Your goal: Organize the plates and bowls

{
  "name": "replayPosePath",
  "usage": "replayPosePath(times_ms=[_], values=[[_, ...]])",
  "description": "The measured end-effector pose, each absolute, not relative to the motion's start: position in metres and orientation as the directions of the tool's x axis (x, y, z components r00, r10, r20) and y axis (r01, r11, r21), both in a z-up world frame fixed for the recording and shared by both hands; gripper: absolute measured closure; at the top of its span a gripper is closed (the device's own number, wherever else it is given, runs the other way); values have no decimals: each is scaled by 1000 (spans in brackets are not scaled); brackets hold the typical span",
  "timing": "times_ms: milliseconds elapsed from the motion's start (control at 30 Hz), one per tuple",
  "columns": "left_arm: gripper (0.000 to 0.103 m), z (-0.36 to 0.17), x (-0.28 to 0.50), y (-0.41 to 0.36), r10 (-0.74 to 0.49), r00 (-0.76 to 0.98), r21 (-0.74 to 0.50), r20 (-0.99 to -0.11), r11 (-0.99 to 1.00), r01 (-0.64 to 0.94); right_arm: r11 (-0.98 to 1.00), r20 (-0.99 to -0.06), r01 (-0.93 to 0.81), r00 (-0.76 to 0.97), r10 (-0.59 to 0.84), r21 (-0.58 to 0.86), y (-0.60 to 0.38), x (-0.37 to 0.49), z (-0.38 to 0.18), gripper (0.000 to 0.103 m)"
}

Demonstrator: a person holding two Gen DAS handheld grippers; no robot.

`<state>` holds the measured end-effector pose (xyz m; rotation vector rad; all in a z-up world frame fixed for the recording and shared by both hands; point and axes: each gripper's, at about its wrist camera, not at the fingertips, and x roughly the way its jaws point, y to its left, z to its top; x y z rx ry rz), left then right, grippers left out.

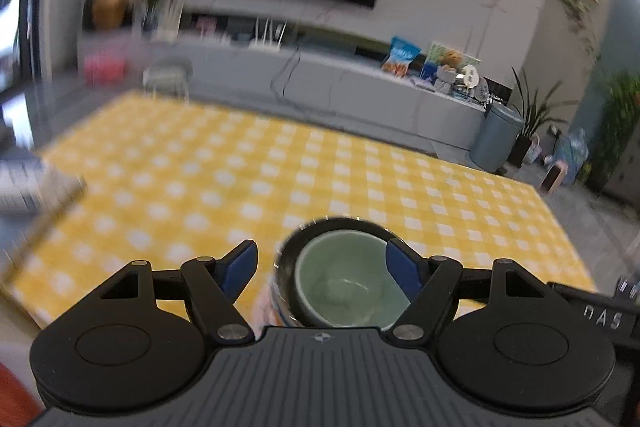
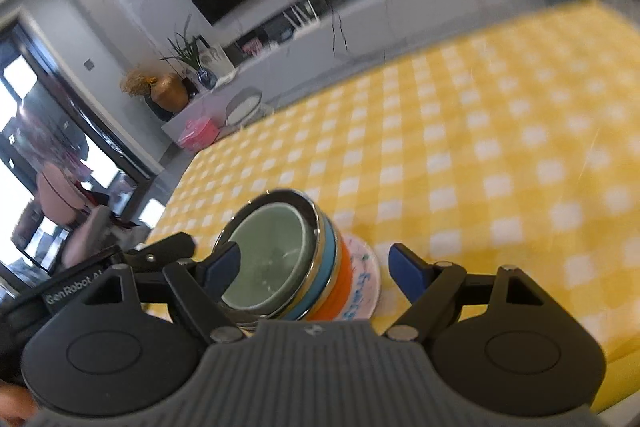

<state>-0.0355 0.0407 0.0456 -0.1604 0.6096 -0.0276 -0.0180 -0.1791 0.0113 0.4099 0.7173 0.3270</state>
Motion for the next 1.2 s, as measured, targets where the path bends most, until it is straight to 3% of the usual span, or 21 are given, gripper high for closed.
replayPosePath(times_ms=[367, 467, 600, 800, 967, 1200], values=[[18, 55, -89, 17, 45, 896, 95, -441, 996, -4, 955, -481, -180, 832, 275, 235, -169, -75, 32, 23], [18, 47, -90, 13, 56, 893, 113, -447, 994, -6, 971, -445, -180, 865, 233, 157, -167, -91, 34, 22], [18, 35, -88, 16, 24, 865, 70, -502, 997, 13, 977, -406, -195, 888, 214, 88, -166, -106, 30, 14], [18, 11, -81, 8, 74, 805, 145, -588, 989, 15, 976, -502, -204, 839, 211, 70, -158, -95, 13, 13], [18, -1, -78, 12, 61, 768, 124, -637, 992, 24, 974, -596, -210, 772, 221, 88, -153, -85, -9, 13], [18, -12, -75, 17, 81, 738, 115, -670, 993, -5, 970, -638, -213, 732, 236, 114, -149, -78, -26, 13]])
